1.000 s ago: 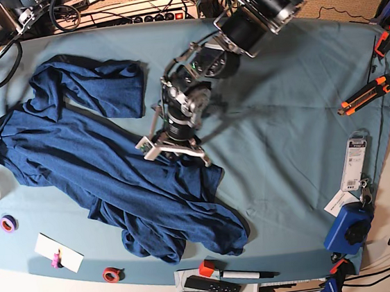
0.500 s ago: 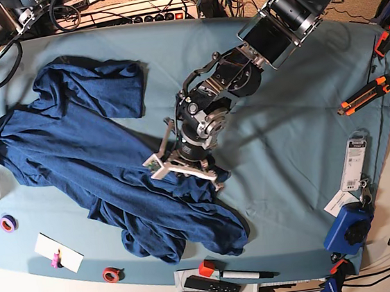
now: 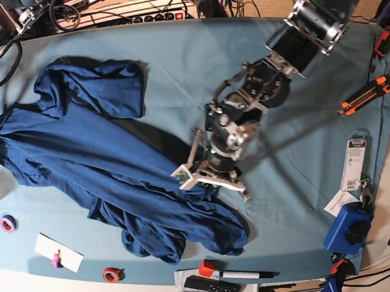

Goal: Layout the t-shirt on the table in an organized manner, then fold the t-shirt properly

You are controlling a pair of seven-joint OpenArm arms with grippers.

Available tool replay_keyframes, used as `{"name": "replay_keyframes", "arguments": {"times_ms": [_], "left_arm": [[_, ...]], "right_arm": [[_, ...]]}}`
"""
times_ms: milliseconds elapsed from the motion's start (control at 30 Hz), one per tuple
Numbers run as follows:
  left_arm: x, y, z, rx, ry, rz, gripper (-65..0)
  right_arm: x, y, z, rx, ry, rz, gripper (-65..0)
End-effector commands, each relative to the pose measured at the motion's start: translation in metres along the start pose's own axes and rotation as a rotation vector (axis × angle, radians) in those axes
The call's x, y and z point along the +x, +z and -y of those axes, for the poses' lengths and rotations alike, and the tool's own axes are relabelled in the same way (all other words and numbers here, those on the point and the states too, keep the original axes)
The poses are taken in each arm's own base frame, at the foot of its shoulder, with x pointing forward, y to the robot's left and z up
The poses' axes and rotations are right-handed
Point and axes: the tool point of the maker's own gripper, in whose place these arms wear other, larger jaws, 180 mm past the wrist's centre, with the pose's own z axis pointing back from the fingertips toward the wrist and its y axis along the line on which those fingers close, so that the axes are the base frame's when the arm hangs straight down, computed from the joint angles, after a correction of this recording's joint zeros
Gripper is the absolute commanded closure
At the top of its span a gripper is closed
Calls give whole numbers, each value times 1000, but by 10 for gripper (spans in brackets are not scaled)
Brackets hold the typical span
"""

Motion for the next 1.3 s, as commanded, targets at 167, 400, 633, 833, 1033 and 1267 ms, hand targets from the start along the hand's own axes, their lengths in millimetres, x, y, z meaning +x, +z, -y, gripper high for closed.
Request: {"name": "replay_keyframes", "arguments": {"times_ms": [167, 400, 633, 833, 1033, 1267], "left_arm": [[4, 1, -32, 50, 0, 38, 0], [13, 1, -72, 137, -32, 63, 0], [31, 3, -103, 173, 18, 100, 0], [34, 3, -100, 149, 34, 112, -136], [47, 6, -129, 266, 25, 166, -307], [29, -3, -95, 51, 65, 69, -307]], "right_arm": [[29, 7, 1, -1, 24, 74, 0], [28, 6, 1, -3, 26, 68, 0], [26, 6, 3, -14, 34, 61, 0], [27, 6, 3, -14, 34, 62, 0], [27, 6, 3, -13, 34, 62, 0], [27, 6, 3, -13, 34, 62, 0]]}}
